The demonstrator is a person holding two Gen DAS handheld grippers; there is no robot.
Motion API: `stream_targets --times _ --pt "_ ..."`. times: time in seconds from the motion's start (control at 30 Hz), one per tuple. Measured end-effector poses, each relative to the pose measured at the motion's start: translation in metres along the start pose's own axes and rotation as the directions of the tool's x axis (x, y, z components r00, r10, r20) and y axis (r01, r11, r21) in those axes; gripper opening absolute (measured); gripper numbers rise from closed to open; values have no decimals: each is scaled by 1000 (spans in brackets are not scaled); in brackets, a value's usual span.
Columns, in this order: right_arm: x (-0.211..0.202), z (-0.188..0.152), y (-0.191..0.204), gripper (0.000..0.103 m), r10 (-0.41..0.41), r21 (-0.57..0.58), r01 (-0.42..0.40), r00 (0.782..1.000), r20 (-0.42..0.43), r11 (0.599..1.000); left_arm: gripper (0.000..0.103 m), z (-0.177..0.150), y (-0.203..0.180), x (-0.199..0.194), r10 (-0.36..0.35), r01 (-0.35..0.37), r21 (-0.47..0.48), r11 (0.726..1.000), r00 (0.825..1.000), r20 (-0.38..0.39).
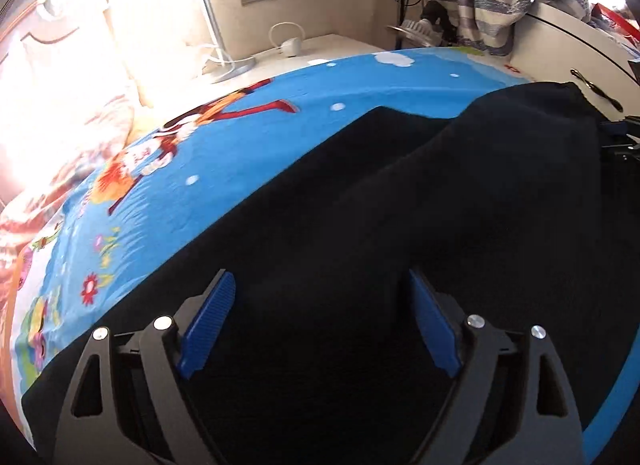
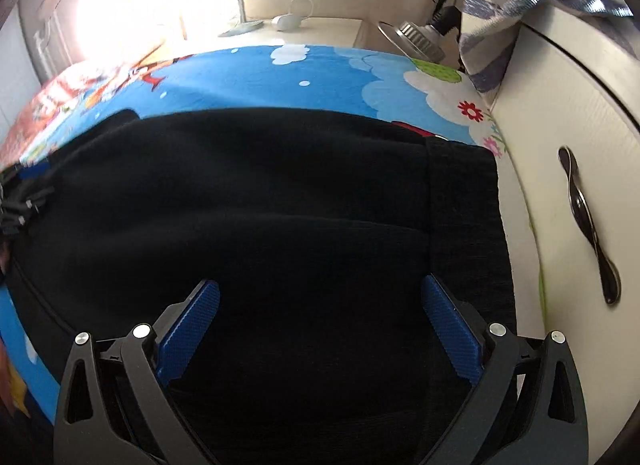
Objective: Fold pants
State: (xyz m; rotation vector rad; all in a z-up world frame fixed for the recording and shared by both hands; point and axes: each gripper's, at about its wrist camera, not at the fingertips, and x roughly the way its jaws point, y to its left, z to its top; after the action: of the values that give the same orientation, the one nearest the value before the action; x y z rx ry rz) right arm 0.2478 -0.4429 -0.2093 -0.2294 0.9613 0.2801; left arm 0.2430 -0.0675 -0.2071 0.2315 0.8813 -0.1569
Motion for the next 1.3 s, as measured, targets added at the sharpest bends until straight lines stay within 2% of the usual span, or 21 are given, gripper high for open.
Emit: stream_targets --times 0.07,0.2,0.23,0.27,0.3,0.33,0.37,0.43,0.5,0.57,0.6,0.63,0.7,0.8,0.87,0.97,1.07,1.17,1.23,1.27,1.3 --pt "-1 -9 8 97 -44 -38 46 998 43 998 87 -24 57 -7 24 -26 -86 996 1000 -16" --pt "-3 -12 -3 97 -2 20 2 1000 -2 1000 89 -70 160 -21 83 -89 -217 972 996 -38" --pt "-4 -11 -2 97 -13 9 14 1000 -25 1000 89 -78 182 -26 161 -171 -242 955 985 -62" --pt "-6 -10 0 97 -24 -2 24 999 -49 1000 90 -84 201 -32 261 -280 -273 920 960 -104" --pt "-9 -10 3 97 -36 -12 35 997 -71 999 88 -85 210 -40 296 -311 -315 897 950 -96" --pt "-12 -10 6 97 -59 -26 56 994 -93 998 76 -80 212 -50 334 -338 -354 872 940 -72" --pt "-17 -7 10 97 -83 -38 79 991 -102 996 75 -70 201 -55 287 -277 -364 890 958 -27" --pt "-34 5 21 97 -62 -63 60 997 -38 996 75 -38 153 -52 125 -102 -270 957 990 69" --pt "-46 18 35 98 7 -83 -2 998 57 997 75 0 97 -32 -24 40 -161 986 994 105" --pt "-30 20 47 98 34 -83 -32 999 19 996 76 36 55 -4 -164 176 -120 977 981 109" --pt "-15 14 53 96 35 -96 -37 999 -28 995 77 51 38 12 -195 204 -94 974 977 91" --pt "-1 3 56 92 21 -109 -31 996 -92 994 76 62 27 28 -195 198 -61 978 979 61" --pt "-3 -17 46 92 70 -29 -72 995 -77 997 66 72 13 61 -162 161 -6 987 987 -23" --pt "-14 -30 42 92 85 -35 -87 995 -57 996 75 79 14 76 -150 150 8 989 989 -17" --pt "-16 -34 42 92 80 -31 -81 996 -40 996 48 85 19 89 50 -48 35 998 998 -48" --pt "-19 -37 41 92 76 -24 -77 996 -38 997 44 87 40 89 -10 6 -77 997 998 -57" --pt "-22 -31 38 92 90 -16 -91 994 -66 996 49 89 35 61 -84 88 -124 988 996 40" --pt "-32 -8 29 91 153 2 -153 988 -33 988 57 92 -14 47 -203 202 42 979 978 39" --pt "-34 0 21 91 106 -2 -106 994 5 994 63 90 -46 63 -148 146 165 976 989 -2" --pt "-25 -2 17 91 62 -1 -62 998 -30 998 72 89 -49 69 -102 96 190 977 995 22" --pt "-15 -9 12 91 40 -1 -40 996 -79 999 89 91 -41 74 -76 70 159 985 997 32"
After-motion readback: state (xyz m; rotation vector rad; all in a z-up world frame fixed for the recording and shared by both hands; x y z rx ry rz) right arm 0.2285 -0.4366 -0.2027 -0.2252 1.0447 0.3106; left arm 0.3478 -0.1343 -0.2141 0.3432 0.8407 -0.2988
